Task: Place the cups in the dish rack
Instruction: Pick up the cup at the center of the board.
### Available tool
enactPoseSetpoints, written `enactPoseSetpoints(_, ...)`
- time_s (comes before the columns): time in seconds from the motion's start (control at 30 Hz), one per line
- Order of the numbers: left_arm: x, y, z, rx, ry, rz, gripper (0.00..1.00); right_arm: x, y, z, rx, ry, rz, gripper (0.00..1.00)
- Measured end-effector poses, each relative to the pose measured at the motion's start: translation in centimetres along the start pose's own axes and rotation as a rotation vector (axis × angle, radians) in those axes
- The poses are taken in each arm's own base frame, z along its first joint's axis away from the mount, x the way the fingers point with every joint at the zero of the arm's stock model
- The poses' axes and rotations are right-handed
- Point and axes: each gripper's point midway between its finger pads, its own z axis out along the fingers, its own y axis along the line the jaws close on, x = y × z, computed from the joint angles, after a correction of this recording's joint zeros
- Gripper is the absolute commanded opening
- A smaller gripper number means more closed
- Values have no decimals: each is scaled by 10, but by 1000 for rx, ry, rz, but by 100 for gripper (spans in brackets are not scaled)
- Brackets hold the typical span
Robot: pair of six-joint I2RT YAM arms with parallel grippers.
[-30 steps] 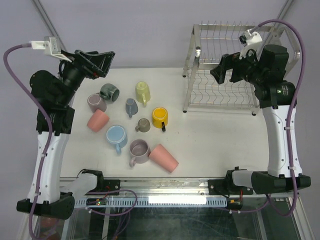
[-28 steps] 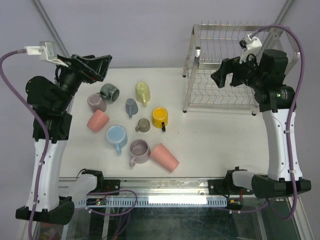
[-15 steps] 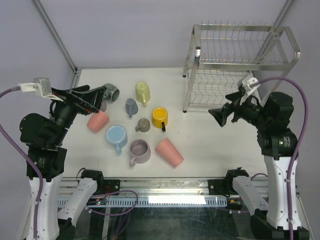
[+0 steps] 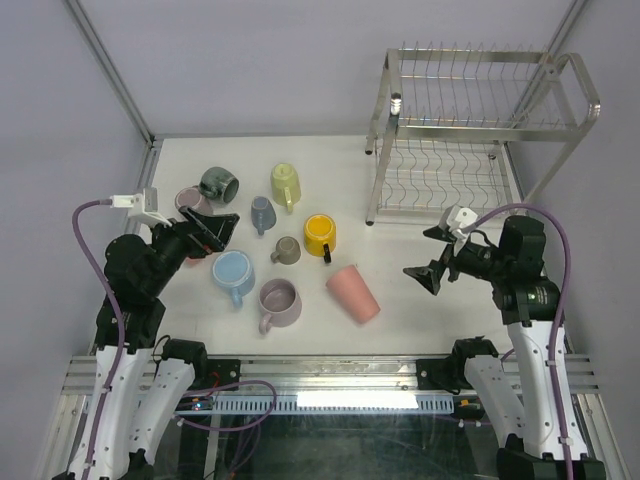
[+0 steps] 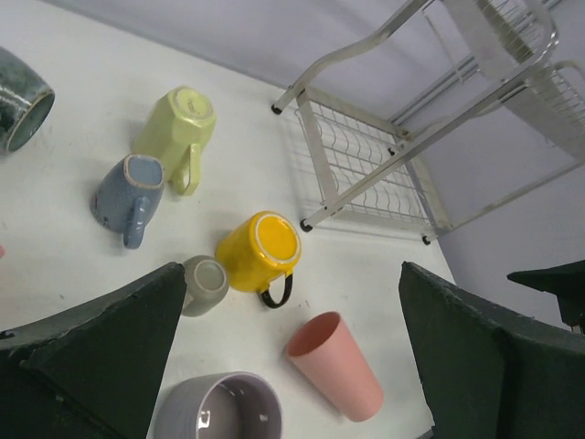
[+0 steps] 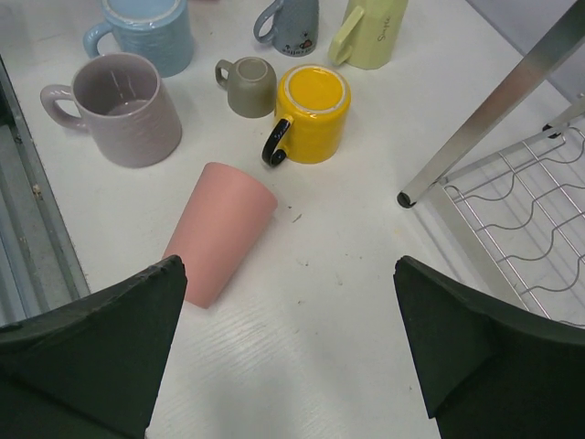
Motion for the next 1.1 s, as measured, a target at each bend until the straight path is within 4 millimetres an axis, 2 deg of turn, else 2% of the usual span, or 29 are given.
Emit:
enactPoseSetpoints(0.2,25,22,12,-47,71,-8,96,20,-1,8,-44,36,-41,99)
enactPoseSetpoints(0.3,45,29,21,-28,136,-18,94,33,1,9,-80,74,-65,100)
enactPoseSetpoints(0.4,70,26,31,70,201,-55,92,48,9,10,-129,131,-47,99)
enactPoseSetpoints(0.57,107,20,35,211,276,-146,92,59,13,8,-172,226,15,99)
enactPoseSetpoints(0.63,107,10,35,261,277,-142,90,60,13,6,-165,251,31,100)
enactPoseSetpoints(0.73,117,-23,34,377,305,-106,89,62,13,3,-137,269,41,100)
enactPoseSetpoints(0.8,136,-44,32,441,361,-87,89,65,19,0,-112,269,18,99)
enactPoseSetpoints(0.93,193,-84,33,522,516,-3,89,73,32,-12,-70,279,-41,100)
enactPoseSetpoints(1.03,230,-92,41,535,582,85,90,83,32,-18,-28,308,-62,100)
enactPoseSetpoints(1.1,244,-91,49,547,590,130,90,92,30,-19,-10,334,-61,100)
